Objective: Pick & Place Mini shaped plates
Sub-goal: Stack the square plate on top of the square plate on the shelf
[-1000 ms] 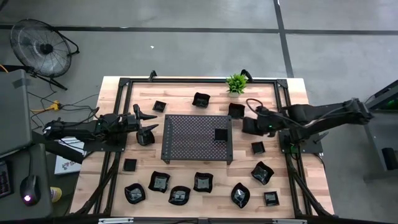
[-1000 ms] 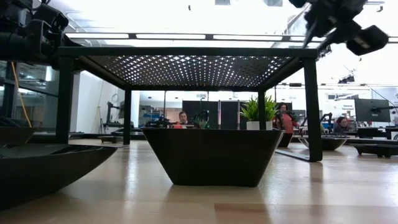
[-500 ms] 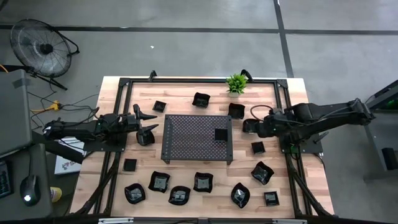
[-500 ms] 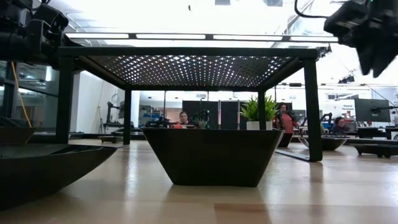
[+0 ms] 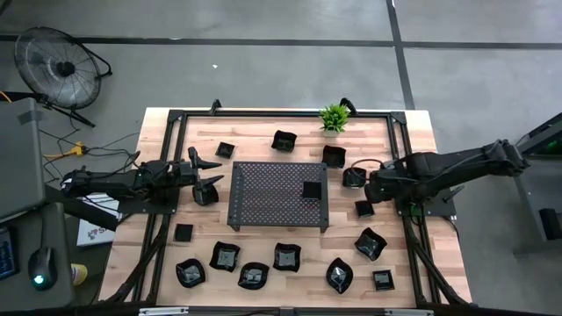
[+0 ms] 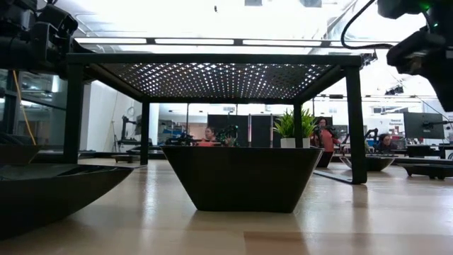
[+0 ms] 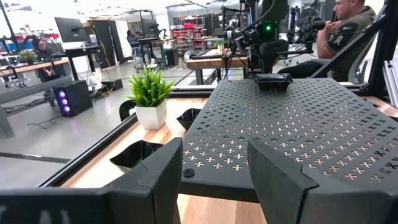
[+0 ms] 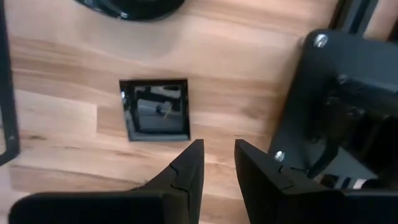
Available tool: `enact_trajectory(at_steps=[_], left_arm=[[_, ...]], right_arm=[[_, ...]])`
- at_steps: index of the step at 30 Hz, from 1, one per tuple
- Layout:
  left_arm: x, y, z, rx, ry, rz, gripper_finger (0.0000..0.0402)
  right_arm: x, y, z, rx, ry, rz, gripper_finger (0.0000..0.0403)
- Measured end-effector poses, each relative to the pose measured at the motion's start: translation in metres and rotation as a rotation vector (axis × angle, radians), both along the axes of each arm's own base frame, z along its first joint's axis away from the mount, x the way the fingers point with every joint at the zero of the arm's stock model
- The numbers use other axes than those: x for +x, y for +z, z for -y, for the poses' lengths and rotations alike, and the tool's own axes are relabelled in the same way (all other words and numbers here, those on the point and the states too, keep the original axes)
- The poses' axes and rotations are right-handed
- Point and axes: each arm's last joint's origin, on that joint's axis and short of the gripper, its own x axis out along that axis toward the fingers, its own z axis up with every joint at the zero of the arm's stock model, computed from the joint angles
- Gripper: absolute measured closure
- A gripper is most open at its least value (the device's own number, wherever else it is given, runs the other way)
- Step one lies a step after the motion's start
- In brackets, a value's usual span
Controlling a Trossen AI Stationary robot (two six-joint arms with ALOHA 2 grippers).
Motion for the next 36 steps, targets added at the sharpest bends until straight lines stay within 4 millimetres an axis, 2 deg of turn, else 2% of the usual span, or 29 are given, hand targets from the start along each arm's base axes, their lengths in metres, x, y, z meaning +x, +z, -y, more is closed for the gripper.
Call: enact_trajectory(at_steps=[7,16,30,36], left_arm=[[0.0,0.0,0.0,0.0,0.0,0.0,0.0225],[0.0,0.0,0.0,0.0,0.0,0.0,0.0225],[0.0,0.0,0.0,0.0,0.0,0.0,0.0225],[0.0,0.0,0.0,0.0,0.0,0.0,0.0225]], right_arm=[[0.006,-0.003,-0.001,0.008,0.024,-0.006,0.0318],[0.027,-0.003,-0.005,0.064,0.035,0.141,0.0318],[0.067,-0.036,-0.011,0.118,0.032,0.043,0.0317],[0.078,-0.052,-0.014,0.128,0.065,-0.006,0.0295]])
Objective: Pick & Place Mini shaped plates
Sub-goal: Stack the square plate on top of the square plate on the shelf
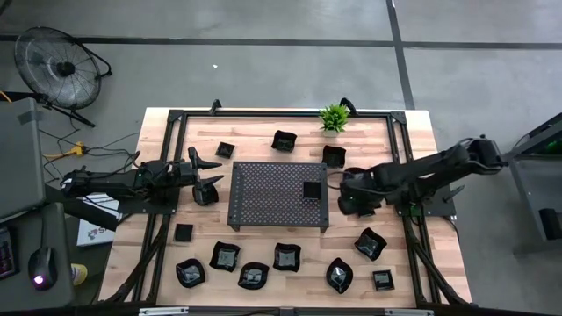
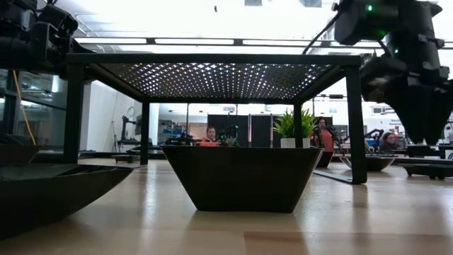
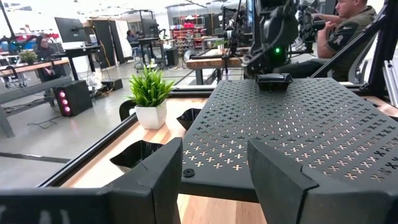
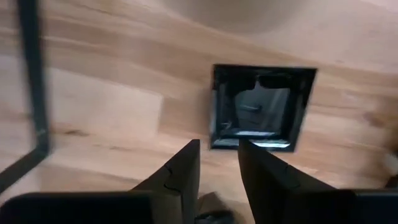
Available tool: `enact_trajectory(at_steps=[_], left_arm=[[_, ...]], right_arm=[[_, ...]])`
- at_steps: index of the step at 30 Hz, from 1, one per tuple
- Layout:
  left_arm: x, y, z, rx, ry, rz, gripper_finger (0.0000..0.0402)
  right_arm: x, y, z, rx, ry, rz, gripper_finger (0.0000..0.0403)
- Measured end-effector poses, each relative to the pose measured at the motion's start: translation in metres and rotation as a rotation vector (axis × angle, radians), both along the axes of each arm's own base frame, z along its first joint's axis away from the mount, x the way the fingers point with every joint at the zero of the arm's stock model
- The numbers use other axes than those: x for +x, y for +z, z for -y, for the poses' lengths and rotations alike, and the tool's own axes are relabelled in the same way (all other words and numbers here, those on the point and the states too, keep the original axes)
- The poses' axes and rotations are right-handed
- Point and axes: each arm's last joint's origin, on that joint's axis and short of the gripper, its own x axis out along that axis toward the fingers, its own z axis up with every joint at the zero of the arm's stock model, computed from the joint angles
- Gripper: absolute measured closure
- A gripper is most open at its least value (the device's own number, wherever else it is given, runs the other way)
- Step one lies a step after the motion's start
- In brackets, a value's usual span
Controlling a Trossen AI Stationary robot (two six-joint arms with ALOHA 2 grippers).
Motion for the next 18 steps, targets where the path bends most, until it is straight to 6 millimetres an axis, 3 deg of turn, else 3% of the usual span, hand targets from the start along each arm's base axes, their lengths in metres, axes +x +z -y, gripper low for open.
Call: enact_trajectory(at_steps=[9,18], left_arm=[[0.0,0.0,0.0,0.0,0.0,0.0,0.0225],[0.0,0.0,0.0,0.0,0.0,0.0,0.0225]], right_arm=[[0.011,-0.021,-0.007,-0.029,0.099,-0.055,0.0252],[0.015,-0.027,-0.007,-0.037,0.103,-0.063,0.0242]])
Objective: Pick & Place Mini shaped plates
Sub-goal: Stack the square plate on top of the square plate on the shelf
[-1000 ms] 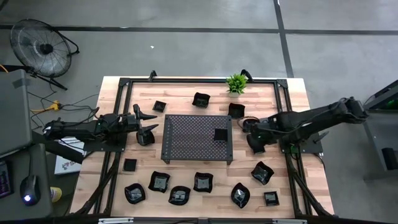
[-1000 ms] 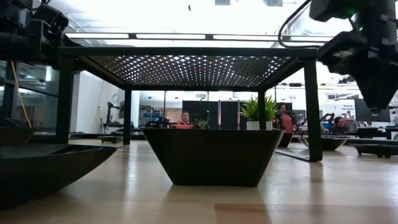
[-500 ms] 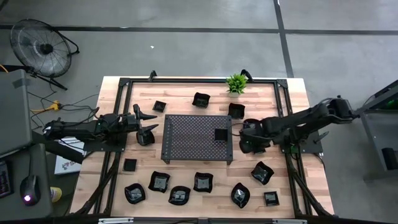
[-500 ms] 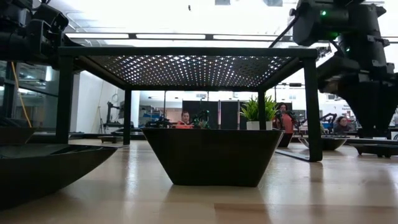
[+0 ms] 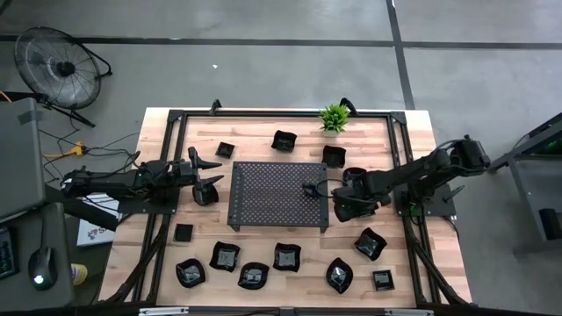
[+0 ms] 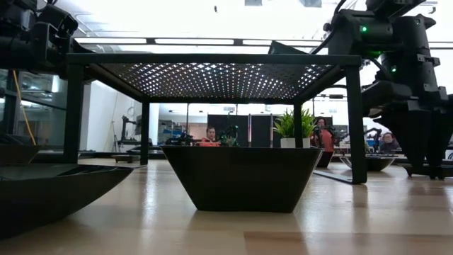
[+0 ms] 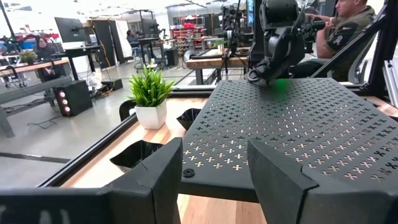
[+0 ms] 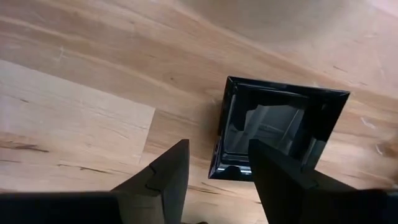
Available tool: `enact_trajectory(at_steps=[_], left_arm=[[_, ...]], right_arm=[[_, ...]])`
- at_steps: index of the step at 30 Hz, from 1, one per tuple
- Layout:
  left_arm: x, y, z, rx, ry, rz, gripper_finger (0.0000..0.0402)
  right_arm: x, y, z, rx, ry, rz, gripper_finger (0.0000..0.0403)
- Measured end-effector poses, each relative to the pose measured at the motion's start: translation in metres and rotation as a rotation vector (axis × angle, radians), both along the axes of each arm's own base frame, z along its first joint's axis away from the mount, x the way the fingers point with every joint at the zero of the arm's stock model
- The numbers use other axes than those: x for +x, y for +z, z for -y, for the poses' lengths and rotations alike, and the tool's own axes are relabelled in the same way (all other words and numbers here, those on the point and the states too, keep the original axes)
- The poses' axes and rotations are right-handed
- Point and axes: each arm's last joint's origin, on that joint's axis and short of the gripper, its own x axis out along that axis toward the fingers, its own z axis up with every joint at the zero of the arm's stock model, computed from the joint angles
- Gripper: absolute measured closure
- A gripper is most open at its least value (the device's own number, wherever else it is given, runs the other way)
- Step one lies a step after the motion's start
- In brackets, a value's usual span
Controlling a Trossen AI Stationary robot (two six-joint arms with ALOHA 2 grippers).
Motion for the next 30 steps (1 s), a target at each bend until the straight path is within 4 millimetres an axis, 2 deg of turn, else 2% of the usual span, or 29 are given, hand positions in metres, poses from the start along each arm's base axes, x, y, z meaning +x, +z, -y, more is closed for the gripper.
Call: enact_trajectory(at_steps=[17,25,30], left_arm=[[0.0,0.0,0.0,0.0,0.0,0.0,0.0225],[0.0,0.0,0.0,0.0,0.0,0.0,0.0225],[0.0,0.0,0.0,0.0,0.0,0.0,0.0225]], right_arm=[[-0.006,0.016,-0.001,0.015,0.004,0.07,0.0238],[-0.011,0.021,-0.021,-0.026,0.126,0.102,0.0237],[-0.014,0.021,-0.031,-0.071,0.12,0.108,0.0237]])
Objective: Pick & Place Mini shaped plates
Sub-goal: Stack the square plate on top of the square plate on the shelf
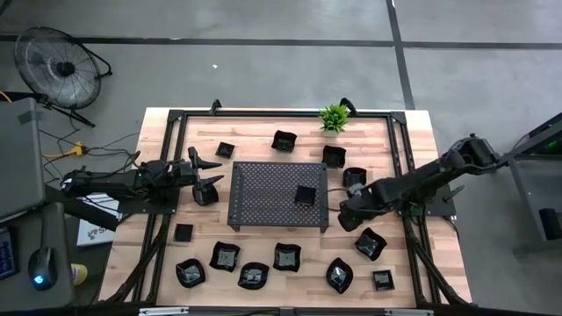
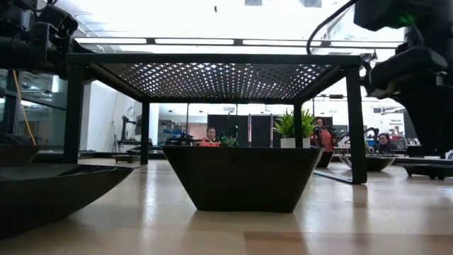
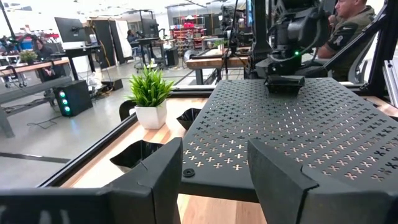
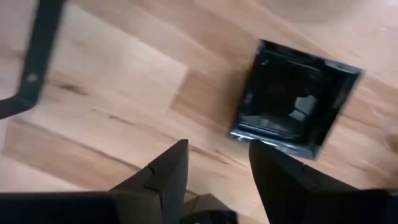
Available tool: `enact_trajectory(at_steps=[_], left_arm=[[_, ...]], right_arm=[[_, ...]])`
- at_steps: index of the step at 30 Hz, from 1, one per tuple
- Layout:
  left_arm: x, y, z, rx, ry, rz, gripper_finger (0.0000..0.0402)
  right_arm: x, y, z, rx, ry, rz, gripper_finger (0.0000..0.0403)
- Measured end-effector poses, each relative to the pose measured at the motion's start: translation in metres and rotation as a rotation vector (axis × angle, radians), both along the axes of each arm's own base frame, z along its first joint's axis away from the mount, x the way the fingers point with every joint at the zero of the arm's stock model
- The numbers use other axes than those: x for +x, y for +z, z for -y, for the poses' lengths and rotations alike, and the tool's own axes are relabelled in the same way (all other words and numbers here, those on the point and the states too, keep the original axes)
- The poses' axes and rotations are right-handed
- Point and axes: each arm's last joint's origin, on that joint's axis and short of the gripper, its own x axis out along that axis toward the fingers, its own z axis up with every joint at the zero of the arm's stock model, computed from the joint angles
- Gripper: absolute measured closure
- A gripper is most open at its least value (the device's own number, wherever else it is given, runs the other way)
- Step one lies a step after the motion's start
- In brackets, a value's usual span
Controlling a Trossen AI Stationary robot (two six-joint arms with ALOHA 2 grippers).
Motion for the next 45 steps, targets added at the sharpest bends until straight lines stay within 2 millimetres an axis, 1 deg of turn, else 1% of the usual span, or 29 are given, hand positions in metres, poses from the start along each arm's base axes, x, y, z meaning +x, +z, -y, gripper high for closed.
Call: enact_trajectory(at_steps=[4,8,12,15,20,22,24,28,32,37,45], left_arm=[[0.0,0.0,0.0,0.0,0.0,0.0,0.0225],[0.0,0.0,0.0,0.0,0.0,0.0,0.0225],[0.0,0.0,0.0,0.0,0.0,0.0,0.0225],[0.0,0.0,0.0,0.0,0.0,0.0,0.0225],[0.0,0.0,0.0,0.0,0.0,0.0,0.0225],[0.0,0.0,0.0,0.0,0.0,0.0,0.0225],[0.0,0.0,0.0,0.0,0.0,0.0,0.0225],[0.0,0.0,0.0,0.0,0.0,0.0,0.0225],[0.0,0.0,0.0,0.0,0.0,0.0,0.0225],[0.0,0.0,0.0,0.0,0.0,0.0,0.0225],[0.0,0.0,0.0,0.0,0.0,0.0,0.0225]], right_arm=[[-0.002,0.0,-0.002,-0.01,-0.082,-0.014,0.0237],[-0.006,0.0,-0.006,-0.016,-0.22,-0.03,0.0237],[-0.015,0.0,-0.006,-0.051,-0.316,-0.111,0.0237],[-0.022,0.001,-0.003,-0.08,-0.348,-0.187,0.0237],[-0.027,0.003,0.005,-0.092,-0.365,-0.242,0.0237],[-0.03,0.0,0.009,-0.077,-0.369,-0.268,0.0237],[-0.033,-0.008,0.013,-0.037,-0.373,-0.252,0.0237],[-0.038,-0.017,0.022,0.01,-0.404,-0.162,0.0237],[-0.045,-0.019,0.028,0.01,-0.419,-0.125,0.0237],[-0.053,-0.024,0.034,0.013,-0.389,-0.112,0.0237],[-0.052,-0.034,0.043,0.034,-0.354,-0.061,0.0237]])
